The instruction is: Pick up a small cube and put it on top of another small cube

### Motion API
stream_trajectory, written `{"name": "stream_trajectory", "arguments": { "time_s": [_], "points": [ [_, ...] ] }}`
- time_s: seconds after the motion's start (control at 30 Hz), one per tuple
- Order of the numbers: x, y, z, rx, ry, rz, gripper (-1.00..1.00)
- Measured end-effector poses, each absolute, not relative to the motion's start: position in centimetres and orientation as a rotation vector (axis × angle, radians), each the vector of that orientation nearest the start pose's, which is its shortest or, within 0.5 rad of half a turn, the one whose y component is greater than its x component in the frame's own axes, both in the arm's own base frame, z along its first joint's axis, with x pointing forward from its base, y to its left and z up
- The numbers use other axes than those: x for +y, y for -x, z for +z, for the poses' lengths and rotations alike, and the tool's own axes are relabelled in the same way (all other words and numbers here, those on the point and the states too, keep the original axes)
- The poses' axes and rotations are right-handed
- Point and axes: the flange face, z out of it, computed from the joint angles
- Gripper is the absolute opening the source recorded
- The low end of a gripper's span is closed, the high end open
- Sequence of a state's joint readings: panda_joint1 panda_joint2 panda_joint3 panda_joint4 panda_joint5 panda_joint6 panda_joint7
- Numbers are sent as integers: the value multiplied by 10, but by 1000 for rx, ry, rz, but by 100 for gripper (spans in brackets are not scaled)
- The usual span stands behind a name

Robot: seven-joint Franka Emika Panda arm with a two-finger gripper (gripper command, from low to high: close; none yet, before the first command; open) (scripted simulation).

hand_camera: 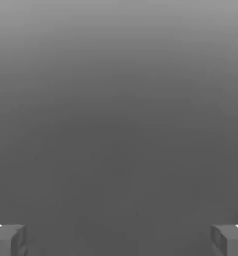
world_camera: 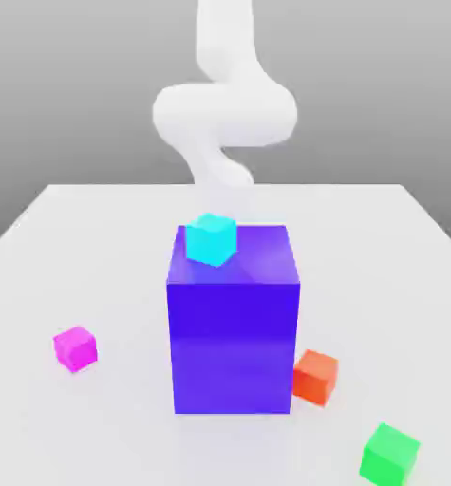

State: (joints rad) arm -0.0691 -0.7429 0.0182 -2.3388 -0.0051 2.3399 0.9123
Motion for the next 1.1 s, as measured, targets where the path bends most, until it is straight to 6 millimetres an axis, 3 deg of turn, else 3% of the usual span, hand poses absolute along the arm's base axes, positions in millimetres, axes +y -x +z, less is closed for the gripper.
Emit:
{"name": "stream_trajectory", "arguments": {
  "time_s": [0.23, 0.37, 0.5, 0.8, 1.1],
  "points": [
    [-79, -412, 567, 1824, 2125, -769, 0],
    [-118, -418, 504, 2123, 1916, -659, 0],
    [-156, -411, 442, 2396, 1664, -546, 0],
    [-222, -356, 308, 2880, 958, -284, 0],
    [-248, -266, 198, 3132, 103, -21, 0]
  ]
}}
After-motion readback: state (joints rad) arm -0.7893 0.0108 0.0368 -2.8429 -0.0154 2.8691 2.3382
